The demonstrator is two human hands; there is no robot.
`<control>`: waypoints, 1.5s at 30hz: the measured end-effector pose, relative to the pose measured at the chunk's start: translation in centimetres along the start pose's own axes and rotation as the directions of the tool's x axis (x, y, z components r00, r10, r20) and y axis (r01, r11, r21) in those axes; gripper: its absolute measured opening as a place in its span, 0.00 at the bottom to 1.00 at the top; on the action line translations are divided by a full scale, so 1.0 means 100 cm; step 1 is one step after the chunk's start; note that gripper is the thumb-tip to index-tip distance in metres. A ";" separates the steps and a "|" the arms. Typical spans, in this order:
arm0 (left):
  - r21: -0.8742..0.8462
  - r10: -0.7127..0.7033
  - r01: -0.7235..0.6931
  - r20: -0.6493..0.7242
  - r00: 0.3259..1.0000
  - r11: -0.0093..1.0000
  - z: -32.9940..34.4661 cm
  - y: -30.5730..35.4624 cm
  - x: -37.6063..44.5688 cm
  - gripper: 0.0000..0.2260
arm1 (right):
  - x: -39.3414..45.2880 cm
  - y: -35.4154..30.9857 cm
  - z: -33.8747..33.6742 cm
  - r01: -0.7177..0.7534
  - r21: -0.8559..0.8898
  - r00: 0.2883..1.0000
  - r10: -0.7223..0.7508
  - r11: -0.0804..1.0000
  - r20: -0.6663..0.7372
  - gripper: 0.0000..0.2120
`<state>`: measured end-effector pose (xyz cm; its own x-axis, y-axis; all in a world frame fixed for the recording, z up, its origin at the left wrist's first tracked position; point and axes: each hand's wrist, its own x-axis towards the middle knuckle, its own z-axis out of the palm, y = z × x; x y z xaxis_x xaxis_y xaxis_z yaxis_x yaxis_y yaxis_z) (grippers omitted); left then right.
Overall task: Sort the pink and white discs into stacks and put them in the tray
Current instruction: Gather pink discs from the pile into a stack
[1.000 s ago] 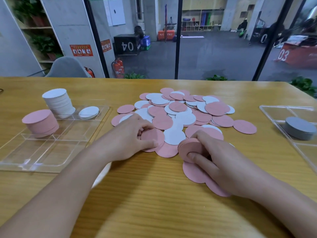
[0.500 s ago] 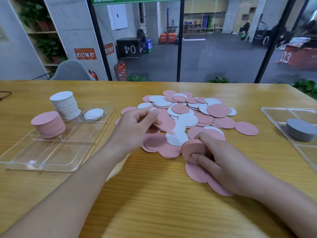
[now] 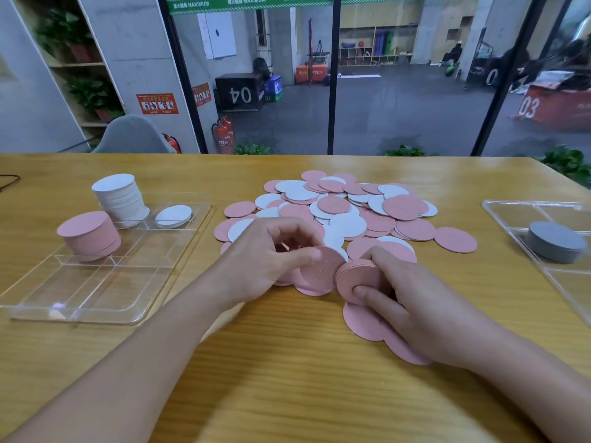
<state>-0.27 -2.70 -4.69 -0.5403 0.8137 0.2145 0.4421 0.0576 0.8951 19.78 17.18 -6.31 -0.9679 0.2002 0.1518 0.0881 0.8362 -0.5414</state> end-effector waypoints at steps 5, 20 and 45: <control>-0.052 0.005 -0.001 0.080 0.997 0.999 0.011 0.000 -0.002 0.03 | -0.001 0.000 0.001 0.008 0.012 1.000 -0.007 1.000 -0.020 0.07; 0.546 -0.093 0.047 0.055 0.994 0.837 -0.044 -0.012 -0.004 0.15 | 0.001 -0.001 0.003 0.007 0.019 1.000 -0.007 1.000 -0.007 0.06; 0.143 0.046 -0.037 -0.060 0.997 0.989 -0.017 -0.009 0.001 0.05 | 0.001 -0.002 0.002 -0.031 0.037 1.000 0.031 0.999 -0.004 0.07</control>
<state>-1.94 -3.63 -4.82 -0.5613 0.7793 0.2787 0.5597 0.1093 0.8215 19.64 16.90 -6.39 -0.9638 0.2278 0.1382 0.1088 0.8101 -0.5762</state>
